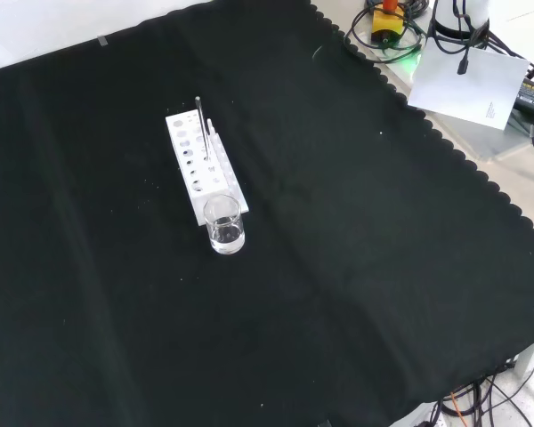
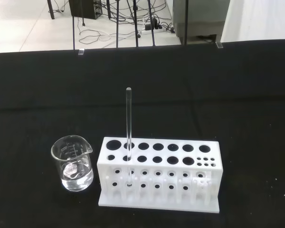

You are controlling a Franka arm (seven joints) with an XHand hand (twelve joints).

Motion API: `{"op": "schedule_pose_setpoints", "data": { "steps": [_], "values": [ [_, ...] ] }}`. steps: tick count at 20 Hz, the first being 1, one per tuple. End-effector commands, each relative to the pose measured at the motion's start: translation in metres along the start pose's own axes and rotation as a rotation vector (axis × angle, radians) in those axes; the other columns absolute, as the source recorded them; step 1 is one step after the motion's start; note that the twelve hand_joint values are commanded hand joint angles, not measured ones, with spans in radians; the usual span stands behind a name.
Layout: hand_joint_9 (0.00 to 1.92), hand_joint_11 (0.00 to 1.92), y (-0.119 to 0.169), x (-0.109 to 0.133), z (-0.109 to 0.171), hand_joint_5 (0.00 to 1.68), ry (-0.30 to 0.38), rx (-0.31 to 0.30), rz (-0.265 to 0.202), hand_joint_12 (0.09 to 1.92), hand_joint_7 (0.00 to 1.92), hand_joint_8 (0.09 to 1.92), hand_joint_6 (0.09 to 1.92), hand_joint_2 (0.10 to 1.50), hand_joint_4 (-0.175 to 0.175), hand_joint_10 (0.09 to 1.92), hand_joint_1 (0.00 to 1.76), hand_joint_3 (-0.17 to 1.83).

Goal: Take the glass rod from the white test tube rack.

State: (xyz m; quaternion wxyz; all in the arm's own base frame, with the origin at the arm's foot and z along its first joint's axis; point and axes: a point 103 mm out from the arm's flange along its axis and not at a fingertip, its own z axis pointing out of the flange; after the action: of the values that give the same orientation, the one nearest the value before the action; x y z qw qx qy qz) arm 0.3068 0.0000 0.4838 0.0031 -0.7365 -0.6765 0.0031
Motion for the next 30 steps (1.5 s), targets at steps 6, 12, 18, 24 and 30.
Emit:
{"op": "schedule_pose_setpoints", "data": {
  "steps": [6, 12, 18, 24, 30],
  "values": [
    [0.0, 0.01, 0.004, 0.002, 0.001, 0.02, -0.018, -0.016, -0.01, 0.49, 0.0, 0.24, 0.09, 1.06, -0.089, 0.34, 0.73, -0.17],
    [0.0, 0.0, 0.013, -0.012, 0.003, 0.03, -0.007, -0.01, -0.015, 0.55, 0.0, 0.25, 0.09, 1.06, -0.088, 0.38, 0.72, -0.17],
    [0.0, 0.0, 0.036, -0.014, 0.012, 0.04, -0.02, -0.005, -0.048, 0.73, 0.0, 0.3, 0.09, 1.07, -0.087, 0.48, 0.71, -0.17],
    [0.0, 0.0, 0.066, -0.009, 0.028, 0.04, -0.036, 0.041, -0.07, 0.88, 0.0, 0.39, 0.09, 1.07, -0.086, 0.58, 0.7, -0.17],
    [0.0, 0.0, 0.1, 0.001, 0.041, 0.04, -0.016, 0.064, -0.098, 0.92, 0.0, 0.42, 0.09, 1.07, -0.086, 0.61, 0.69, -0.17]
  ]
}}
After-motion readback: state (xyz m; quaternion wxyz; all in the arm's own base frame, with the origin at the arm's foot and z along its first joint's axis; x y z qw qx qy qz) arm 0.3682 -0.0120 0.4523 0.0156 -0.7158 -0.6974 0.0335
